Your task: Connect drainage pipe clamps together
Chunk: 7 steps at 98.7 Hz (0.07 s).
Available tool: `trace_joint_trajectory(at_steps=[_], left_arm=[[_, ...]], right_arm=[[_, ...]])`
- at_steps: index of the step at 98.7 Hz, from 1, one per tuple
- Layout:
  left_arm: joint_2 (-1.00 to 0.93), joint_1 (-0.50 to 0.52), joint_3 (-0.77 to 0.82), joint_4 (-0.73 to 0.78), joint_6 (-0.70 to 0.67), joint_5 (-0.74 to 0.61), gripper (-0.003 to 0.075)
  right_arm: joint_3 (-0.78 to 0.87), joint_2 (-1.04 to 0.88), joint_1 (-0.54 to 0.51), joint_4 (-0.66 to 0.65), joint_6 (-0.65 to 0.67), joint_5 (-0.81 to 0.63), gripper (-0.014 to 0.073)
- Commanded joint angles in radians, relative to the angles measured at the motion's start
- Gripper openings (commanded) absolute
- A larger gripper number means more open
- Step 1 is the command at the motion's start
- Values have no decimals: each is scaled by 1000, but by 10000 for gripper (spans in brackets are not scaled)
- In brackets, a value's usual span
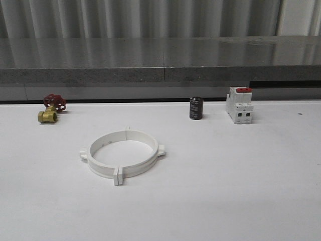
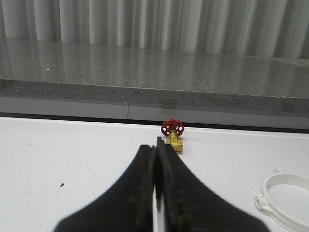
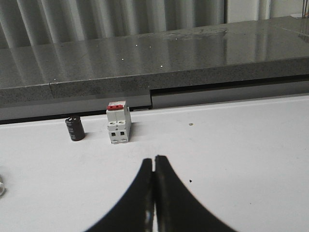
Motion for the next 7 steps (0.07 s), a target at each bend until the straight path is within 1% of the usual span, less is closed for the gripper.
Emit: trace_joint_trajectory(at_steps=[1, 7], left_arm=[[-31, -7, 46, -2, -10, -82, -20], [-31, -7, 46, -2, -10, -82, -20]], right_arm=[[-20, -13, 2, 1, -1, -83, -67], [-20, -13, 2, 1, -1, -83, -67]])
